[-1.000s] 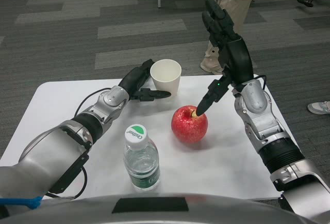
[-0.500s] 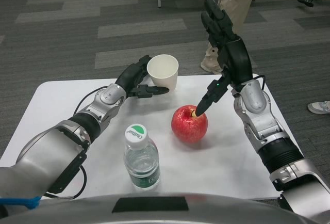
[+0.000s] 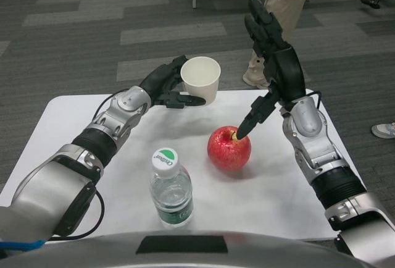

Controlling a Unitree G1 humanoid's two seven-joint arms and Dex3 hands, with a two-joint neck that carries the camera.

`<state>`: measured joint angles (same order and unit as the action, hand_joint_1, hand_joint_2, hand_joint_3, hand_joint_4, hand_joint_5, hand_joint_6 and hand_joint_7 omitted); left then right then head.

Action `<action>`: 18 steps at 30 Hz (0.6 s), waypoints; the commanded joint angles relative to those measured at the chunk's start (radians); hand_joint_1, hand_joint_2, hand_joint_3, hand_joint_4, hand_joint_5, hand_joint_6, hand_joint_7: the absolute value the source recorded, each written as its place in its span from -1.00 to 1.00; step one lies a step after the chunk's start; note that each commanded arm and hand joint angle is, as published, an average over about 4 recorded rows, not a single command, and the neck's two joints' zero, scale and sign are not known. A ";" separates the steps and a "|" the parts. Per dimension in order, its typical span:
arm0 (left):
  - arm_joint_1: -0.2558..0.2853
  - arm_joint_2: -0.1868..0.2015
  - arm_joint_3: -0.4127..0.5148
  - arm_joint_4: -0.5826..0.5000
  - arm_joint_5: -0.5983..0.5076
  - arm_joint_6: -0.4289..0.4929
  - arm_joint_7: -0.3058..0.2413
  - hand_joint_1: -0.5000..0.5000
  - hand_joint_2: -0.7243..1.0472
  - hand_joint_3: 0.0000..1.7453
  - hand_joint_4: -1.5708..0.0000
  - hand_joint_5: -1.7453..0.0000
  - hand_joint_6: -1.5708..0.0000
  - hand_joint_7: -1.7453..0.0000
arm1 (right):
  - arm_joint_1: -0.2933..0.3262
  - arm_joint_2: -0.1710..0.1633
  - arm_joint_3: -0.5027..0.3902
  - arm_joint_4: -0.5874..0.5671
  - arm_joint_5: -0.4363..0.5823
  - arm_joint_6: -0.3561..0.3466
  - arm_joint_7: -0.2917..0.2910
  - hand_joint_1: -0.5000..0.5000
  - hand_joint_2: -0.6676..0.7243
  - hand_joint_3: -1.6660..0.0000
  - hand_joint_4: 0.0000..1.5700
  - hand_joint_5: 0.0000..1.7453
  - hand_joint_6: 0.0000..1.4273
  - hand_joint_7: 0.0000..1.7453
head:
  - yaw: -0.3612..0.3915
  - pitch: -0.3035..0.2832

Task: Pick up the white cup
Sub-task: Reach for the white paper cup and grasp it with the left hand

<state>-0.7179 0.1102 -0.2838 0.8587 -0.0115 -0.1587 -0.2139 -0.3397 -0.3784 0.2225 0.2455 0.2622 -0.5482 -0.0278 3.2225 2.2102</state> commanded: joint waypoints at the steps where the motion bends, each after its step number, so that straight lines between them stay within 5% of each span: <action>1: 0.045 0.032 0.046 -0.099 0.031 0.053 -0.024 -0.47 1.00 -0.80 1.00 0.53 -0.23 -0.92 | -0.002 0.000 -0.005 0.011 0.009 -0.006 -0.003 -0.92 0.55 1.00 -1.00 -1.00 -1.00 -1.00 | 0.002 0.009; 18: 0.297 0.107 0.214 -0.623 0.139 0.250 -0.065 -0.42 1.00 -0.80 1.00 0.53 -0.20 -0.92 | -0.006 0.001 -0.050 0.050 0.015 -0.006 -0.003 -0.92 0.64 1.00 -1.00 -1.00 -1.00 -1.00 | 0.023 0.052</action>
<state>-0.4449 0.2030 -0.0892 0.2835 0.1149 0.0716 -0.2690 -0.3439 -0.3786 0.1871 0.2847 0.2736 -0.5554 -0.0278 3.2432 2.2603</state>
